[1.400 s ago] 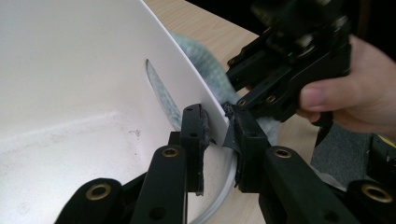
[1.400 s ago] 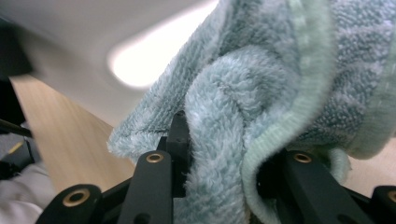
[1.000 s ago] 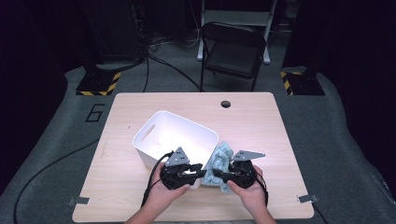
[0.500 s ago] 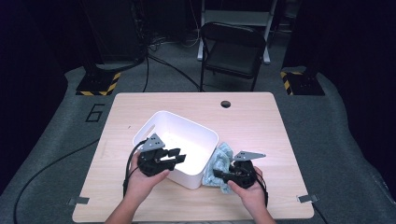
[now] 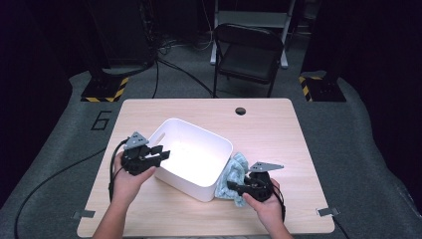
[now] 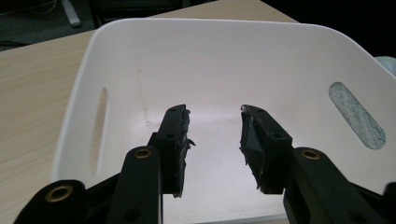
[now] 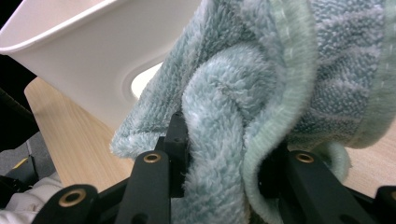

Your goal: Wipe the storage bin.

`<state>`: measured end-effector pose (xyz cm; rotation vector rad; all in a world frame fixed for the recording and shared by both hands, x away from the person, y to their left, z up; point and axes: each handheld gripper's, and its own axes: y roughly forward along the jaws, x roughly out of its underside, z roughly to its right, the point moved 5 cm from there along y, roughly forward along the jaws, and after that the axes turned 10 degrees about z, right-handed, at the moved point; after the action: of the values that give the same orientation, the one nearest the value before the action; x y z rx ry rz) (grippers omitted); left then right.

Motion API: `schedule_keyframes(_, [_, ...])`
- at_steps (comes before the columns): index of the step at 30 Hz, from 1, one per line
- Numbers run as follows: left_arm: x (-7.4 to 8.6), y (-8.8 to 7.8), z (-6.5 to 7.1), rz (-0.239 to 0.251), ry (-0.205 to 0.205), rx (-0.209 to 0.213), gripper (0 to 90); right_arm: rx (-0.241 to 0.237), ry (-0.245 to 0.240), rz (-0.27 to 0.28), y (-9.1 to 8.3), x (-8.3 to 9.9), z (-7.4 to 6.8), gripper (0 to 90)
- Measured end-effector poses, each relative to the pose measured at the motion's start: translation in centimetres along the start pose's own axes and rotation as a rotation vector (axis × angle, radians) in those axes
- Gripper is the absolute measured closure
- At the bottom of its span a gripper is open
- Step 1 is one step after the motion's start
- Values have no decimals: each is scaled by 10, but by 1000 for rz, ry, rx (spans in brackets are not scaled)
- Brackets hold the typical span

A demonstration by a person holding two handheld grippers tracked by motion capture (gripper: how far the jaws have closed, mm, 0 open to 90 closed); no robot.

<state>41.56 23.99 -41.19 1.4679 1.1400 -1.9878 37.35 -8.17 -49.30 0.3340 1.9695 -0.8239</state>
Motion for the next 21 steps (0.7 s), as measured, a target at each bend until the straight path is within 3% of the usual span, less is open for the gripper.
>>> schedule_keyframes(4, [0,-6,-17,17,-17,-42,579,1,12,2,0,1,-1,645])
schedule_keyframes(10, [6,-4,-35,24,-6,-103,530,-2,15,8,-1,1,-1,644])
schedule_keyframes(14, [6,-3,-37,39,-17,-81,526,-4,15,12,-1,2,-1,644])
schedule_keyframes(21, [4,-3,-46,43,-25,-122,487,-7,28,19,-3,2,-1,642])
